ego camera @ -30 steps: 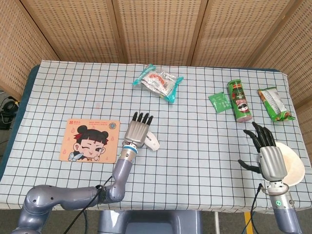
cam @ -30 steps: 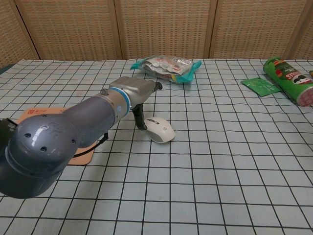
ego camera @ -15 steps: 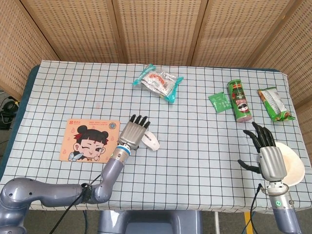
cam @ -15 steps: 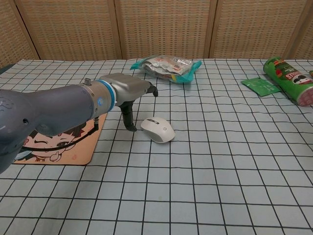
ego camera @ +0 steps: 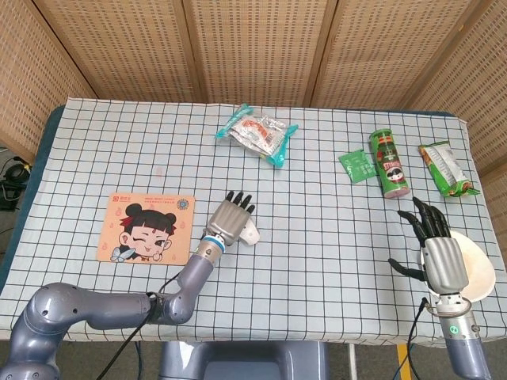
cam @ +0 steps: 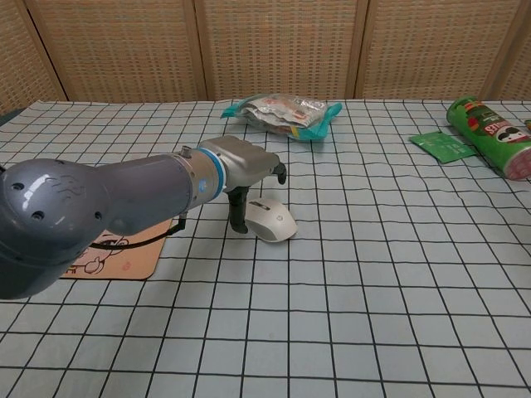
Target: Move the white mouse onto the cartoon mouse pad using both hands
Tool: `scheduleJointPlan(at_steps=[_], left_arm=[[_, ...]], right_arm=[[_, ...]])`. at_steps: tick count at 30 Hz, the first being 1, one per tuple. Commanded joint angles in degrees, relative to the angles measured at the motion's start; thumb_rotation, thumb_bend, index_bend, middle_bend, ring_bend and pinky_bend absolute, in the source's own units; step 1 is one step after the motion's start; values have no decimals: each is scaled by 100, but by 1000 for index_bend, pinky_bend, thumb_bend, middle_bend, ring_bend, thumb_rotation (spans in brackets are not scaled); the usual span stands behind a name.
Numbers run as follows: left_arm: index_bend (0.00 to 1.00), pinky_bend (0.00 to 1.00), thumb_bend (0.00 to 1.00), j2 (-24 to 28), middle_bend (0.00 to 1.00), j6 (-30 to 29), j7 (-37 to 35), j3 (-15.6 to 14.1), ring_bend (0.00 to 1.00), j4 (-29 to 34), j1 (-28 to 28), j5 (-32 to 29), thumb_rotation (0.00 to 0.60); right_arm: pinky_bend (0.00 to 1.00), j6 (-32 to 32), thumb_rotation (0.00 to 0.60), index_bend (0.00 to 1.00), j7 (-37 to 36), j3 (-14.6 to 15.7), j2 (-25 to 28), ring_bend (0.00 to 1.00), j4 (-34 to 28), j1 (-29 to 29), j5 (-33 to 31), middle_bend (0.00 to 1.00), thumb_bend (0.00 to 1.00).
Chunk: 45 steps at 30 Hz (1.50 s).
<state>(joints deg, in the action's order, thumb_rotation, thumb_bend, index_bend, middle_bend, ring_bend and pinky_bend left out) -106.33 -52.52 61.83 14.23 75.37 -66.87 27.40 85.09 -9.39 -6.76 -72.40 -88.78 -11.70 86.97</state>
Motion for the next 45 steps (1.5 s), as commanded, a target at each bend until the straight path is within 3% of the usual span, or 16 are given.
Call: scheduleJointPlan(at_steps=[1, 10, 14, 19, 24, 29, 35, 39, 45], left_arm=[[159, 81, 205, -52, 29, 30, -6, -20, 28, -72, -66, -63, 600], [171, 81, 215, -309, 37, 190, -60, -130, 30, -414, -310, -217, 600], [273, 101, 230, -345, 115, 170, -140, -181, 59, -473, -344, -132, 600], [435, 143, 397, -287, 240, 63, -368, -243, 128, -461, -285, 187, 600], [504, 168, 447, -28, 289, 91, -710, -402, 164, -352, -135, 715, 600], [517, 175, 448, 515, 296, 229, -1230, -728, 170, -168, 110, 1610, 600], [524, 175, 447, 1365, 296, 345, -2491, -1333, 170, -57, 524, 3494, 600], [525, 175, 447, 1821, 296, 58, -3770, -1863, 170, -304, 873, 4884, 600], [524, 175, 448, 2147, 296, -667, -5367, -2580, 170, -1033, 1263, 6365, 600]], right_arm=[[0, -10, 600, 216, 1, 0, 6, 0, -5, 0, -3, 0, 168], [0, 4, 600, 219, -45, -26, 39, 0, -22, 16, -10, 0, 168], [0, 15, 600, 221, -64, -40, 46, 0, -24, 22, -14, 0, 168], [0, 13, 600, 221, -75, -48, 36, 0, -2, 21, -13, 0, 168], [0, -14, 600, 221, -53, -48, 21, 0, 19, 18, -30, 0, 168], [0, -10, 600, 221, -1, -53, 5, 0, 27, 20, -32, 0, 168], [0, -37, 600, 221, 8, -70, 27, 0, -8, 23, -77, 0, 168], [0, 1, 600, 221, 80, -90, 43, 0, -40, 44, -98, 0, 167], [0, 13, 600, 221, 214, -69, 21, 0, -78, 53, -70, 0, 167]])
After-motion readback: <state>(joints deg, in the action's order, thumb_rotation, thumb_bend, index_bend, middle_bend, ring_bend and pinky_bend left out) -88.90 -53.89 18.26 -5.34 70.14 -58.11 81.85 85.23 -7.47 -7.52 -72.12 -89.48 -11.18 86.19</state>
